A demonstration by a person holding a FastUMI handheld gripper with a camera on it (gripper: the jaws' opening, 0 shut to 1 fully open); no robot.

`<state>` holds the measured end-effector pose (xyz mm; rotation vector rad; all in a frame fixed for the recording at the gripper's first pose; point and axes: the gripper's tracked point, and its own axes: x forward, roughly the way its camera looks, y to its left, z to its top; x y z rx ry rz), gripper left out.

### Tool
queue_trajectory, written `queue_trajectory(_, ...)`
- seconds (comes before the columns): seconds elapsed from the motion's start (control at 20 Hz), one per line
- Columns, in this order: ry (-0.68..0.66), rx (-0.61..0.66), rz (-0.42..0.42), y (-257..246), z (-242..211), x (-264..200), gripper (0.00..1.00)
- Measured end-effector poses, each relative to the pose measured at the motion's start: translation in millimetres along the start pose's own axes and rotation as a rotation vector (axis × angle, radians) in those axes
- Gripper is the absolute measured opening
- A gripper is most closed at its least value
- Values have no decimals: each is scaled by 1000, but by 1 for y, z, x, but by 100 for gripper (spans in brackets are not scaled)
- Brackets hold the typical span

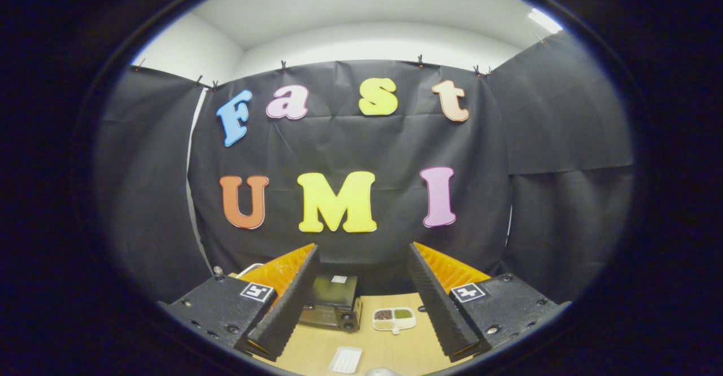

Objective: Open the toaster oven, put the food inside, and close the toaster oven door.

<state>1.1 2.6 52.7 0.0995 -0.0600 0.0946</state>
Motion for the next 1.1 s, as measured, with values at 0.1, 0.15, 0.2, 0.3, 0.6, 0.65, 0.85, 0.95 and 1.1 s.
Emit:
queue_trajectory(0.1, 10, 12, 11, -4, -5, 2, 99)
queue_trajectory(0.15, 18, 16, 13, -7, -8, 4, 99)
queue_trajectory(0.2, 22, 10, 2, -14, -12, 6, 99)
queue_trajectory(0.3, 29, 6, -19, -23, -16, 7, 99)
queue_trajectory(0.6, 40, -17, -49, -34, -21, 7, 99)
queue_trajectory(0.65, 39, -24, -50, -34, -20, 7, 99)
queue_trajectory(0.85, 39, -40, -54, -30, -19, 7, 99)
queue_trajectory(0.95, 33, -43, -56, -29, -18, 7, 99)
queue_trajectory(1.1, 37, -45, -63, -29, -20, 8, 99)
